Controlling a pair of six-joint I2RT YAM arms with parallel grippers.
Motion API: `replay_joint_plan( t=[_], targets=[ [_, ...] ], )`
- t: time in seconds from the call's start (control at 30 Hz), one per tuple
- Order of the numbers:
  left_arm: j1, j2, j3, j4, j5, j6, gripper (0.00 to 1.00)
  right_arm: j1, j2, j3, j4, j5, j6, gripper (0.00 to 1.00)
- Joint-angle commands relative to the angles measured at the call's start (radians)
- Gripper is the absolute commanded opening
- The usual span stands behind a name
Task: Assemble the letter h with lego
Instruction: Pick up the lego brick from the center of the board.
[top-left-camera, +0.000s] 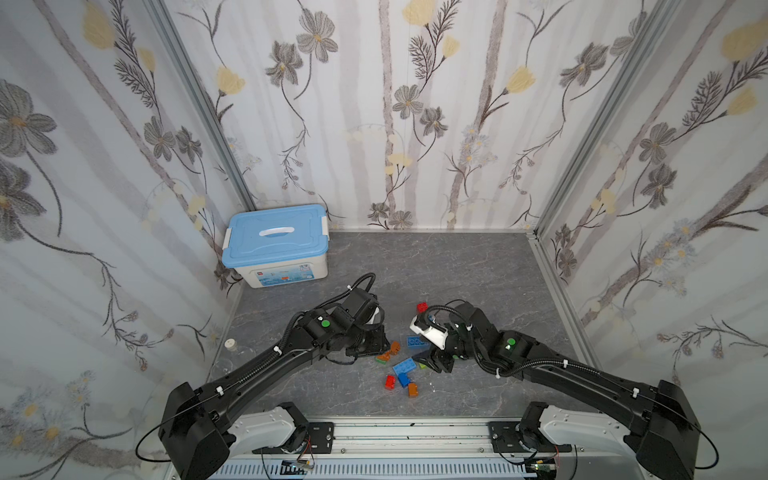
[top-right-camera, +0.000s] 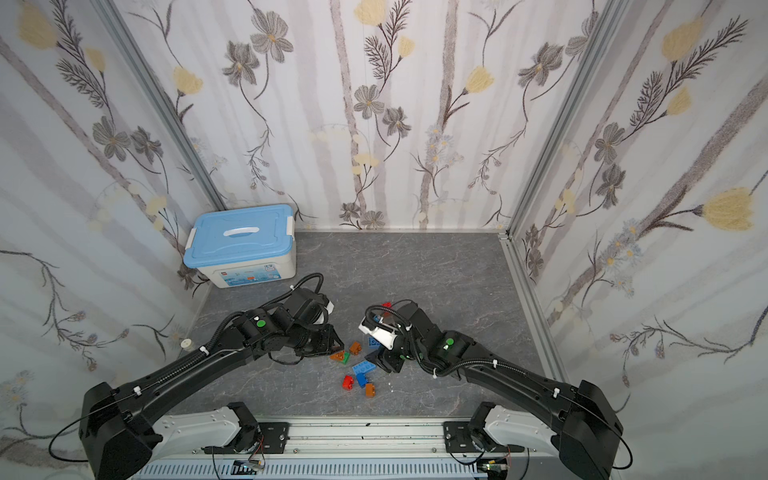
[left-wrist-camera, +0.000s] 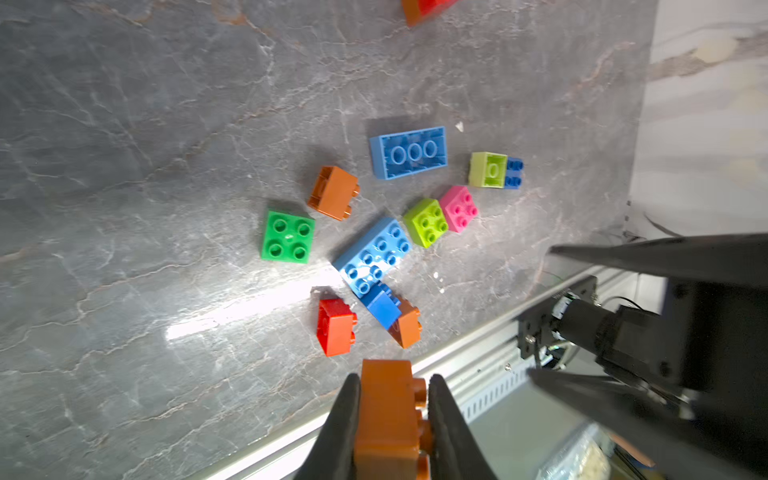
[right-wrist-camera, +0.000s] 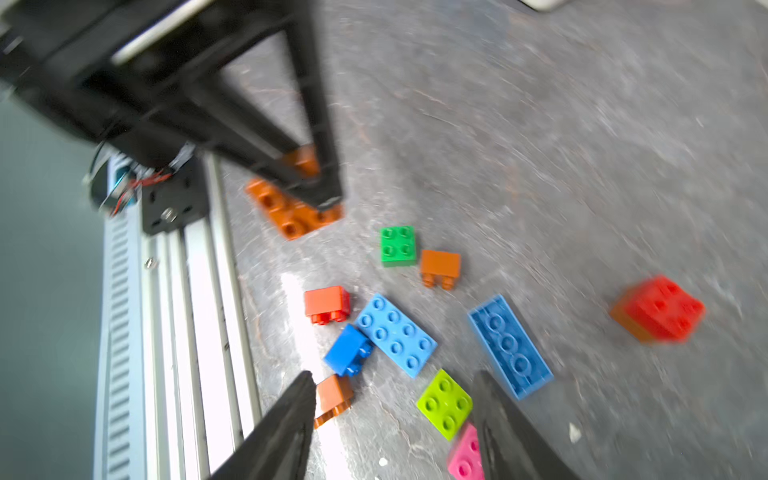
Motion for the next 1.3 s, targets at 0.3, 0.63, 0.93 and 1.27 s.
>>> replay_joint_plan(
  t=[0.3, 0.63, 0.93, 1.27],
  targets=[
    [0.009, -0.050, -0.015, 0.103, 0.211, 0.015, 0.19, 0.059, 0.068, 0.003, 0.281, -0.064, -0.154, 0.62],
    [0.024, -0.056, -0.031, 0.172, 0.239, -0.028, 0.19, 0.060, 0.050, -0.028, 0.329, -0.095, -0.118, 0.58],
    [0.029, -0.034, -0.037, 0.197, 0.265, -0.039, 0.26, 0.061, 0.051, -0.034, 0.354, -0.063, -0.110, 0.27],
    [0.089, -0.045, -0.029, 0.221, 0.245, -0.044, 0.75, 0.011, 0.063, -0.052, 0.314, -0.028, -0.092, 0.16]
  ],
)
